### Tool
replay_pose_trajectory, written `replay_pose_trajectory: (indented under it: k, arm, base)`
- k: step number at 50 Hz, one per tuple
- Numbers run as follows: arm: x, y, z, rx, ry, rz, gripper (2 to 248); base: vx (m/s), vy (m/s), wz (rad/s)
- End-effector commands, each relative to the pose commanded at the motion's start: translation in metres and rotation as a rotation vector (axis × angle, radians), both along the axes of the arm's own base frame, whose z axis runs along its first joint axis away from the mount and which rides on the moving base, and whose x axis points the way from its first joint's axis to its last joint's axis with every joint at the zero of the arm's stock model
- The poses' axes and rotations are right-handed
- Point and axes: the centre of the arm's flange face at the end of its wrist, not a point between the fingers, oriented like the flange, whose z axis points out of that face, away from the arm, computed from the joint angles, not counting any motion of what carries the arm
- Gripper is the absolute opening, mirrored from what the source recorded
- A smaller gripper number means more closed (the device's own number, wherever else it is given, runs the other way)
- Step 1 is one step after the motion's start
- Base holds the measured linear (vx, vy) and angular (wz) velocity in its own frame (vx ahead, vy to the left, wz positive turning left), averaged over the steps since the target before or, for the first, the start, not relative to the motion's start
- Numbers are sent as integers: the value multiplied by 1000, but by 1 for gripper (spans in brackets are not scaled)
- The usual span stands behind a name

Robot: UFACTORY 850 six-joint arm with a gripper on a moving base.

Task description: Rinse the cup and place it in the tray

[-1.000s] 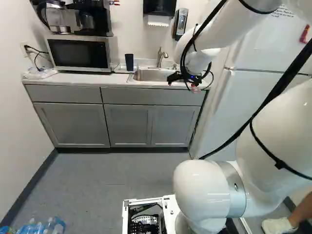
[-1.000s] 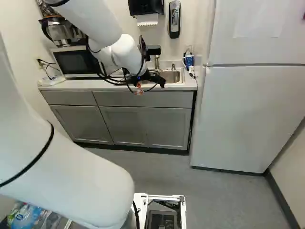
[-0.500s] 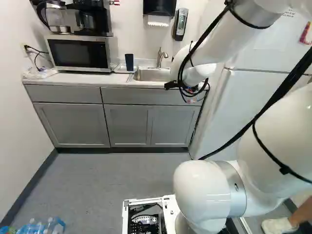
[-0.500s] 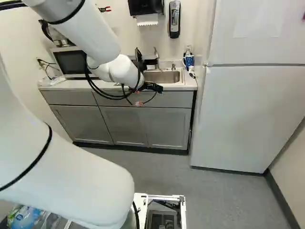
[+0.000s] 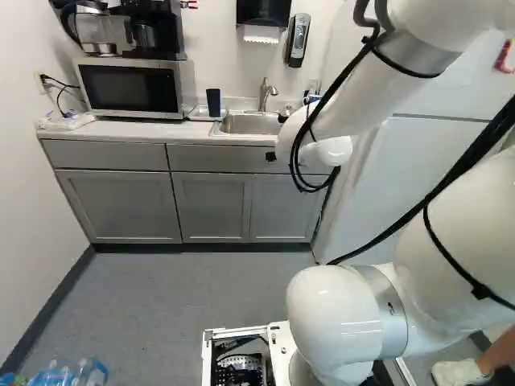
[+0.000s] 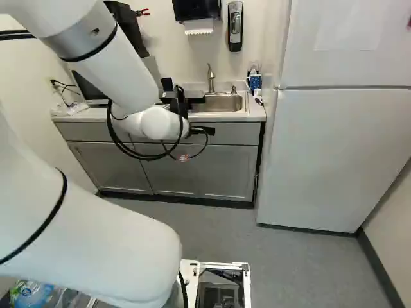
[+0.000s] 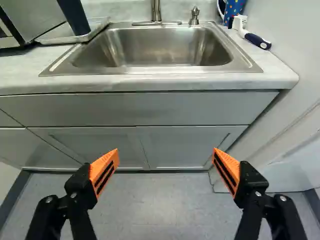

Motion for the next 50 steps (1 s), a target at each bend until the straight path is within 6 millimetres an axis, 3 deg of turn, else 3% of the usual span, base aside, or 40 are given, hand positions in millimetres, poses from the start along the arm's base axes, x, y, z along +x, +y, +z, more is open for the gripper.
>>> replay_pose_trajectory:
  k: [24, 50]
  arm:
    - [-36, 11, -37, -4, -87, 31, 247]
    - [-66, 19, -61, -4, -151, 55, 247]
  base:
    - [0, 0, 0]
    - [0, 0, 0]
